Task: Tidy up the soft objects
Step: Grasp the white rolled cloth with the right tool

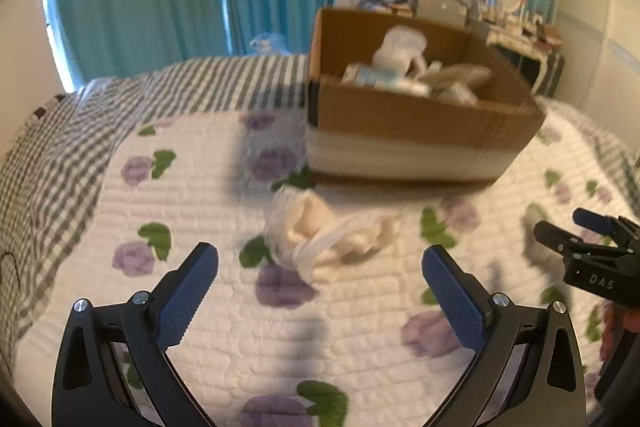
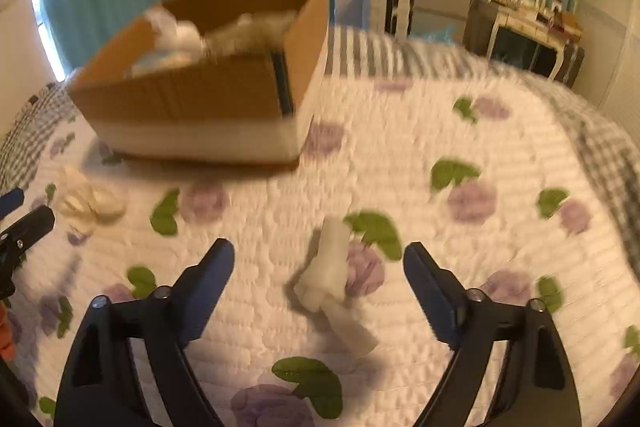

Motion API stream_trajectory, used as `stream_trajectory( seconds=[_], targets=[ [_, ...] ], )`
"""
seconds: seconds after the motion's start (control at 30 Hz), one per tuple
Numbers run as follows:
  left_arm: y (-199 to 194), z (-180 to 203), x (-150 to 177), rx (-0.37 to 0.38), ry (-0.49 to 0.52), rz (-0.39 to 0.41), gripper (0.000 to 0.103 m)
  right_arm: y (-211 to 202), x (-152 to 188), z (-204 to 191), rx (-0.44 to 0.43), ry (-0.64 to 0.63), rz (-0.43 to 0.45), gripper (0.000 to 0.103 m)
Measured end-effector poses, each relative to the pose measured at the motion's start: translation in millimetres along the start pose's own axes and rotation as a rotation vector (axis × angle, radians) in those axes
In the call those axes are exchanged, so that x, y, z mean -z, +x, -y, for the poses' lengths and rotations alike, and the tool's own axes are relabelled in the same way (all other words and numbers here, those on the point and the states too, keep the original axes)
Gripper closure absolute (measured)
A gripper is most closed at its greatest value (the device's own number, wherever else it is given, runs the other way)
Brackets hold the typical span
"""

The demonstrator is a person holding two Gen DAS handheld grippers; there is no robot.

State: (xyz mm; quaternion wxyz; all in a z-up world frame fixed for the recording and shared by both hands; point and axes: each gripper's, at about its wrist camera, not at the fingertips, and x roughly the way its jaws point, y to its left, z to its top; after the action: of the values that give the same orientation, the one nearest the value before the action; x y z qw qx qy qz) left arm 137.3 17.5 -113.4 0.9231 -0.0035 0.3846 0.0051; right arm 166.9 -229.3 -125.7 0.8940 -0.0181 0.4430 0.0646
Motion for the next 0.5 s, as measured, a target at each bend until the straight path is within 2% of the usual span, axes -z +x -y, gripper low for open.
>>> stream_trajectory(
  seconds=[0.07,0.17,0.23,0.3,0.37,0.5],
  targets=[
    [7,-1,5,-0.018,0.008,-0.017,0.000,13,6,-3,0.000,-0.004,-0.036,0.032],
    [12,-4,11,-0.019,0.001,-0.024,0.000,29,14,-2,-0.014,0.012,-0.073,0.033],
    [12,-5,13,-0.016,0.000,-0.028,0.000,32,17,-1,-0.003,0.014,-0.073,0.039],
    [11,-6,15,-0.008,0.001,-0.025,0.000,32,19,-3,-0.001,-0.007,-0.065,0.063],
    [12,-7,14,-0.003,-0.002,-0.025,0.000,28,18,-4,-0.005,-0.019,-0.053,0.076],
    [17,-10,12,0.010,-0.011,-0.026,0.000,16,7,-5,-0.036,0.008,-0.009,0.076]
  ],
)
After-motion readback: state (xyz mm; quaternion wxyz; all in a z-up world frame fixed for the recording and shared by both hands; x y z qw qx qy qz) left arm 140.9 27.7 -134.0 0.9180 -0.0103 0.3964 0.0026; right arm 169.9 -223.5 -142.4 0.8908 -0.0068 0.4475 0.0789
